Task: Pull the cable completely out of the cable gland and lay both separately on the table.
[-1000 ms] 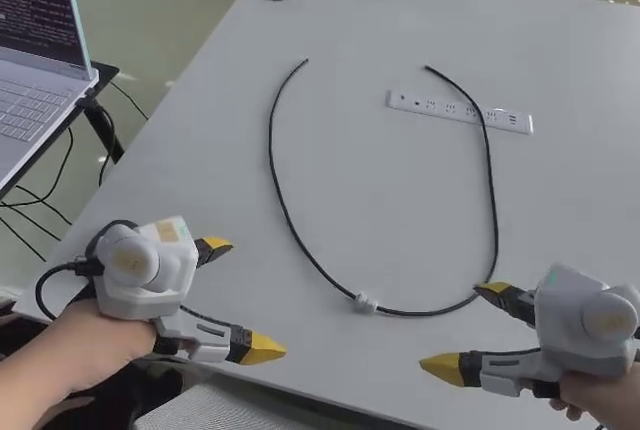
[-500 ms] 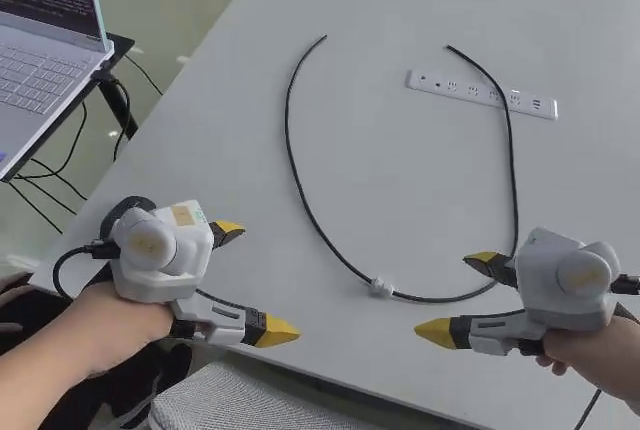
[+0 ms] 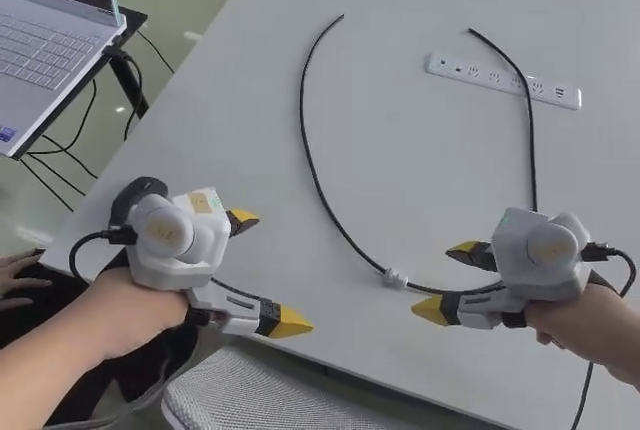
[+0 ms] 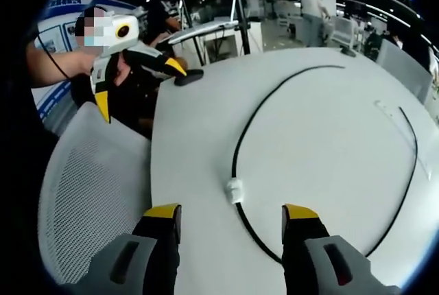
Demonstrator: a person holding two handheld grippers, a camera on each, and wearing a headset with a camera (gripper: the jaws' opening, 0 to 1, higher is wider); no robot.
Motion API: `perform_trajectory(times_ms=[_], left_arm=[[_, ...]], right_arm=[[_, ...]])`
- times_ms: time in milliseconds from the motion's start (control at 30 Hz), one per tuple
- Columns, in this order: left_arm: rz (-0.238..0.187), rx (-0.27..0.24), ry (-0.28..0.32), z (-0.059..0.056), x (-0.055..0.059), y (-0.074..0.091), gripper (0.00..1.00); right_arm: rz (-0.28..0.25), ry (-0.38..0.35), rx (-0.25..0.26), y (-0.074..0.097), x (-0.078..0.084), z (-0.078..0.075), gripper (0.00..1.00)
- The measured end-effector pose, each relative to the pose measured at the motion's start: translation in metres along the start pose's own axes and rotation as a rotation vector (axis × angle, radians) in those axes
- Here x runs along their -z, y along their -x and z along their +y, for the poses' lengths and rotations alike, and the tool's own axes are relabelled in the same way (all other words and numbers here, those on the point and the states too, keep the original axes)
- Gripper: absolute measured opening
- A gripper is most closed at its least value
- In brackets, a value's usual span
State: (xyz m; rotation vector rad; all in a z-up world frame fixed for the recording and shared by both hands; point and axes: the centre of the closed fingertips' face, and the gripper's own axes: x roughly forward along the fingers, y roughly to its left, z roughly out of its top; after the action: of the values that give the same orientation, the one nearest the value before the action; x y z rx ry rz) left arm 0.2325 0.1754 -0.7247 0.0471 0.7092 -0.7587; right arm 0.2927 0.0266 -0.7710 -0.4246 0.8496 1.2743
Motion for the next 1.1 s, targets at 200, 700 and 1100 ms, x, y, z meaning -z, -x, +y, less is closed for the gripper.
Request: perform_trajectory(times_ms=[200,700,1100], left_arm=[[0.001,0.001,0.008,0.002,0.001,0.001,0.97],[0.033,-0.013,0.029,0.011,0.012,0.003,0.98],[0.051,0.000,0.029,0.006,0.020,0.003,0.97]], right_arm=[[0.033,0.007,-0.018,-0.014,0.002,-0.001,0.53],[0.095,0.046,-0.052,-0.045,0.009,-0.005,0.37],[0.134,0.103,-0.063,-0.053,0.013,-0.003,0.23]])
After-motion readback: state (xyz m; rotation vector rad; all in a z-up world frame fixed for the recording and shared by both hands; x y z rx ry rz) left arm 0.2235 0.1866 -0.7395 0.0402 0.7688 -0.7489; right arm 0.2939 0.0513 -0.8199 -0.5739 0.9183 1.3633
